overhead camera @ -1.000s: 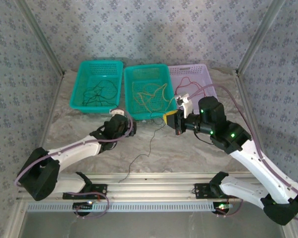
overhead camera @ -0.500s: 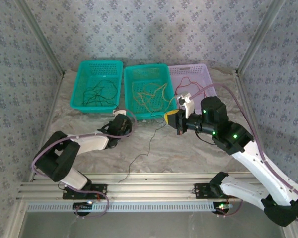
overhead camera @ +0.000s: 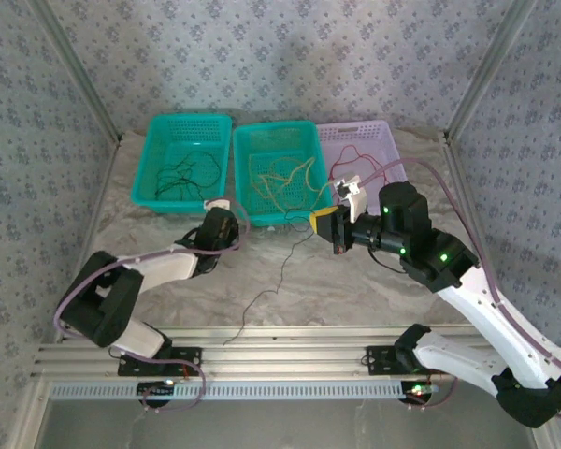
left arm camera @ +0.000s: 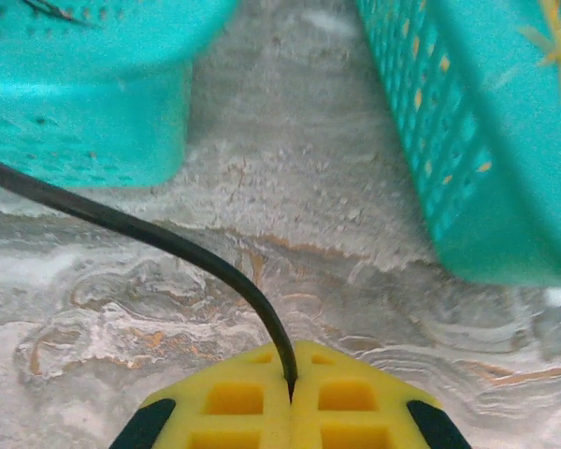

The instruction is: Untangle the cables

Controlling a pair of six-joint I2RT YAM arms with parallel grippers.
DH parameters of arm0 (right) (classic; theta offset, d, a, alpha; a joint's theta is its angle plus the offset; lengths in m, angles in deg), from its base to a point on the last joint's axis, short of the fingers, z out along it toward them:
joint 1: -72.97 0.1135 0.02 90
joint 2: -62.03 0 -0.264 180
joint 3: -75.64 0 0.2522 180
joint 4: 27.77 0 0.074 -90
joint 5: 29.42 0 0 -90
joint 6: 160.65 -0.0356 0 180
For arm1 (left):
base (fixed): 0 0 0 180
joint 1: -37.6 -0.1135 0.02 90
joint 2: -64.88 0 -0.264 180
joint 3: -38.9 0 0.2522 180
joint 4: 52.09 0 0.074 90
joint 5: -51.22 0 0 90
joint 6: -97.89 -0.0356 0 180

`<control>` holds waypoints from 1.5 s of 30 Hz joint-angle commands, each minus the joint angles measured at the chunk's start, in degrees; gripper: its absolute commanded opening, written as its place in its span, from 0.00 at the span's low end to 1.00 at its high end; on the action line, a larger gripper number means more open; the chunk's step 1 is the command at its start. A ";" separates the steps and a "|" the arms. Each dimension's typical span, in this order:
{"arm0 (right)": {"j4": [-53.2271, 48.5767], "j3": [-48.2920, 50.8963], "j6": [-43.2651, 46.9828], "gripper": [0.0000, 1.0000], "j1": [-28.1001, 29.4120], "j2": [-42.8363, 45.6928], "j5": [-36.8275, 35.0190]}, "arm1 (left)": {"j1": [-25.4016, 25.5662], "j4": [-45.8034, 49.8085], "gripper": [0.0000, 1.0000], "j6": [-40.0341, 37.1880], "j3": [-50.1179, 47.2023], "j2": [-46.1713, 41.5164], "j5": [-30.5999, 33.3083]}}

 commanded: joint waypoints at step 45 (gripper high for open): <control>-5.23 -91.00 -12.66 0.00 -7.61 -57.08 18.26 | -28.61 26.28 0.79 7.14 45.52 12.25 -32.09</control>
